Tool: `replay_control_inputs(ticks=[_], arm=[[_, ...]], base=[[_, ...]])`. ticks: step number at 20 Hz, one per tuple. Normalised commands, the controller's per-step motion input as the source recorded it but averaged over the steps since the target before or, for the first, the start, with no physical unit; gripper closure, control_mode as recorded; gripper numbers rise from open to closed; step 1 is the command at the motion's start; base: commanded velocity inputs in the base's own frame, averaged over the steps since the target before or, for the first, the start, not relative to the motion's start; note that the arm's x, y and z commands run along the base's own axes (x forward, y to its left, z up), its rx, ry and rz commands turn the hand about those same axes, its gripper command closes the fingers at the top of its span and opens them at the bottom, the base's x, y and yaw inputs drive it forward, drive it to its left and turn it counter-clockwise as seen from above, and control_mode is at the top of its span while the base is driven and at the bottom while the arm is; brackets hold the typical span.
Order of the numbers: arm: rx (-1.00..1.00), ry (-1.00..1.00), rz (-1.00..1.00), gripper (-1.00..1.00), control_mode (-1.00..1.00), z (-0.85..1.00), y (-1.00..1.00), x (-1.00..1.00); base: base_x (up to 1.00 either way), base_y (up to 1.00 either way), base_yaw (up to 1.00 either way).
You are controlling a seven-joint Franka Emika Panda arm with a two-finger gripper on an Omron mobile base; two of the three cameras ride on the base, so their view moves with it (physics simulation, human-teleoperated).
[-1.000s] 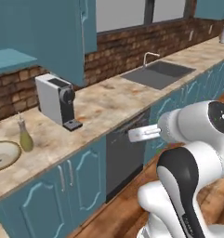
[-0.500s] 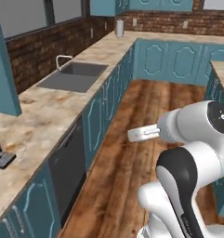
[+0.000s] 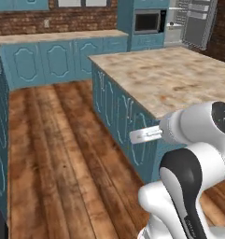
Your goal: Retrieve the bottle and the shaker from the cabinet and place them next to the mixing bowl on the counter. Then add garlic from the fridge to the mixing bowl.
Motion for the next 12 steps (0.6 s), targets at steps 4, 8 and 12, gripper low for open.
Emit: replay_control_inputs(ticks=[4, 8, 12], arm=[[0.00, 0.00, 0.00, -1.00, 1.00, 0.00, 0.00, 0.00], [0.00, 0.00, 0.00, -1.00, 1.00, 0.00, 0.00, 0.00], [0.00, 0.00, 0.00, -1.00, 1.00, 0.00, 0.00, 0.00]], base=[[0.00, 0.01, -0.96], [0.02, 0.05, -0.86], [0.36, 0.15, -0.46]])
